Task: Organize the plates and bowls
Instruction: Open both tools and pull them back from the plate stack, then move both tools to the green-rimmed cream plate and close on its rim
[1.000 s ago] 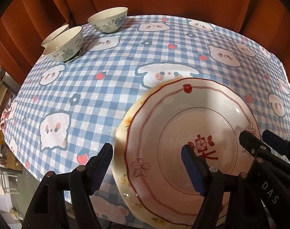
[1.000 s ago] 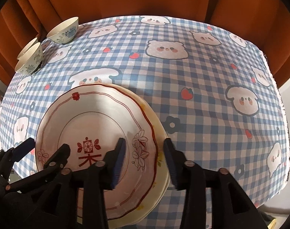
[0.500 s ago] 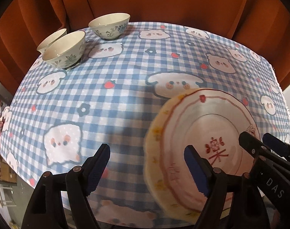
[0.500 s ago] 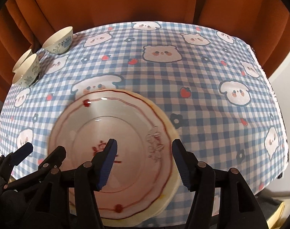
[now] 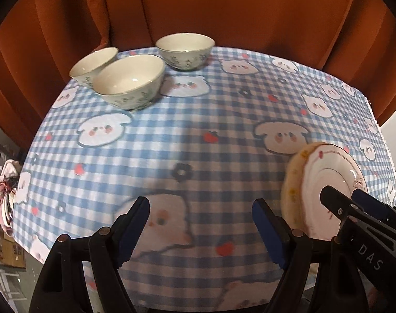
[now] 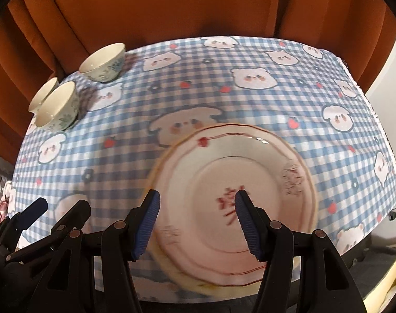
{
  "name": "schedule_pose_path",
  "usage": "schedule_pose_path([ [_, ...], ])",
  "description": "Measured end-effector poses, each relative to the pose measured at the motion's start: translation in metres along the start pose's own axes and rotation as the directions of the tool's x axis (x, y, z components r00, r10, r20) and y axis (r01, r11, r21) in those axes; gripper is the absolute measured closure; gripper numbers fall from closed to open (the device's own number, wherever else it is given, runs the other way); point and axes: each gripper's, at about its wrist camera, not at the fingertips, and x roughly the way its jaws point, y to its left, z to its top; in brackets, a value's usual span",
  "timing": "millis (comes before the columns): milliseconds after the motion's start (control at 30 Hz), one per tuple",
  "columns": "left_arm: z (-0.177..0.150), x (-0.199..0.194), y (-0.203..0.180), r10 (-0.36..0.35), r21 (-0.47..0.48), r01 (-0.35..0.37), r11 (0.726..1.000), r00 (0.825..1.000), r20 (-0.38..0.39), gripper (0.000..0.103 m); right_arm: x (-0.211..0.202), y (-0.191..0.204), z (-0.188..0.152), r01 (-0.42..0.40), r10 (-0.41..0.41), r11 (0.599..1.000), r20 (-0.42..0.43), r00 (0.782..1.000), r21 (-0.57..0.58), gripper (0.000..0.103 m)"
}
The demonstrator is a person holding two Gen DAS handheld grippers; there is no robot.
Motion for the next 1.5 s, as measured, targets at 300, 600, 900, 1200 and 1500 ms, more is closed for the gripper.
schedule_pose_path([
  [300, 0.018, -0.007, 0.070, 0.008, 0.002, -0.008, 1.000, 0.999, 0.054, 0.021, -0.006, 0.069, -0.003, -0.011, 0.009, 0.999, 0.059, 0.998, 0.033, 0.040],
  [600, 0.056, -0.003, 0.124, 0.017, 0.008, -0.018, 1.000, 0.995, 0.101, 0.021, 0.000, 0.137, 0.018, -0.003, 0.002, 1.000, 0.097, 0.995, 0.013, 0.040],
  [900, 0.108, 0.008, 0.161, 0.045, -0.030, -0.041, 0.999, 0.987, 0.157, 0.029, 0.011, 0.173, 0.073, -0.016, 0.019, 1.000, 0.130, 0.991, -0.021, 0.040],
  [1200, 0.148, 0.050, 0.176, 0.109, -0.058, -0.103, 0.993, 0.987, 0.116, 0.041, 0.048, 0.197, 0.128, -0.096, 0.104, 0.993, 0.140, 0.985, -0.064, 0.047],
  [1500, 0.162, 0.096, 0.185, 0.126, -0.084, -0.120, 0.989, 0.990, 0.058, 0.064, 0.100, 0.218, 0.151, -0.134, 0.141, 0.986, 0.070, 0.988, -0.097, 0.056],
])
